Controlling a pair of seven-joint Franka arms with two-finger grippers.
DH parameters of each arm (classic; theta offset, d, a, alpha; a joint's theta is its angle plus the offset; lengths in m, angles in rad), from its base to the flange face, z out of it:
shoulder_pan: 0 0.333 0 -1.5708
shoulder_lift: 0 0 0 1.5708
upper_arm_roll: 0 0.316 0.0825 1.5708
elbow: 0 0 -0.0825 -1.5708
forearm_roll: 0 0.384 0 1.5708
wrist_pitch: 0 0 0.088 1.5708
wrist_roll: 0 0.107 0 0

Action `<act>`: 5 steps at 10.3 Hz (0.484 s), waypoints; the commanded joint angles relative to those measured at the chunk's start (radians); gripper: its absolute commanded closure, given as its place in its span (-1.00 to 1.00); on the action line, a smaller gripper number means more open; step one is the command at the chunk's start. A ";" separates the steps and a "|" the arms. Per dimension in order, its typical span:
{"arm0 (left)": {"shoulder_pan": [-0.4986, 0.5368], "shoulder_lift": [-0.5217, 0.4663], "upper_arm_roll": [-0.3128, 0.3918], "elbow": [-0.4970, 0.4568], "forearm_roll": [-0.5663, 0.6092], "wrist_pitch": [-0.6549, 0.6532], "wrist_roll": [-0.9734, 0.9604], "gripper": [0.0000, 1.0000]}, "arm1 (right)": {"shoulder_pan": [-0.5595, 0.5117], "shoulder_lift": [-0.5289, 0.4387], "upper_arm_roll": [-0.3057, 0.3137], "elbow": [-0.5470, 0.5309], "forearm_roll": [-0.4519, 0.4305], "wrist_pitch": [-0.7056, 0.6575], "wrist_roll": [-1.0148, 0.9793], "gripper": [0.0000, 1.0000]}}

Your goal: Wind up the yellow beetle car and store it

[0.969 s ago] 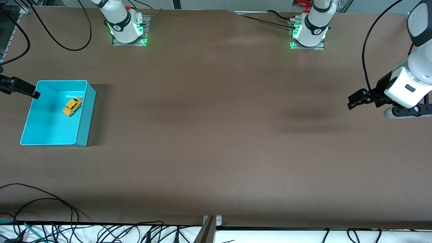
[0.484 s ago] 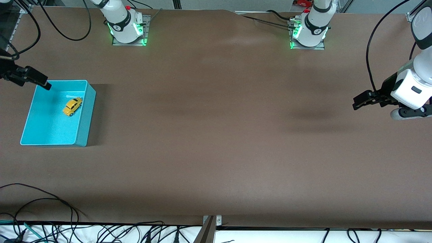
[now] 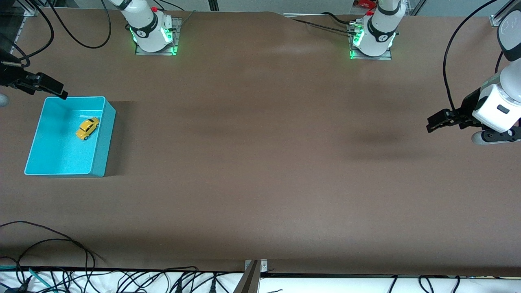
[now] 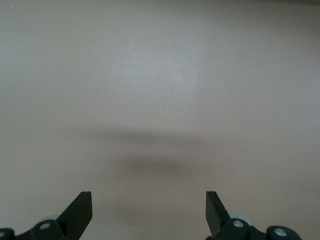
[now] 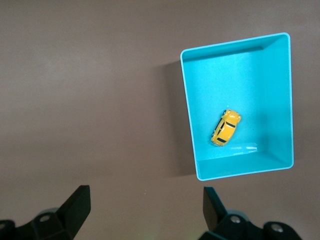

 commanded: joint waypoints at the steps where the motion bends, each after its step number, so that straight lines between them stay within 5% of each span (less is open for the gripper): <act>1: 0.005 -0.010 0.000 -0.014 -0.027 0.002 0.036 -1.00 | 0.011 0.041 -0.003 0.066 -0.010 -0.033 0.016 -1.00; 5: 0.001 0.000 -0.002 -0.017 -0.027 0.001 0.051 -1.00 | 0.011 0.037 -0.002 0.061 -0.014 -0.029 0.021 -1.00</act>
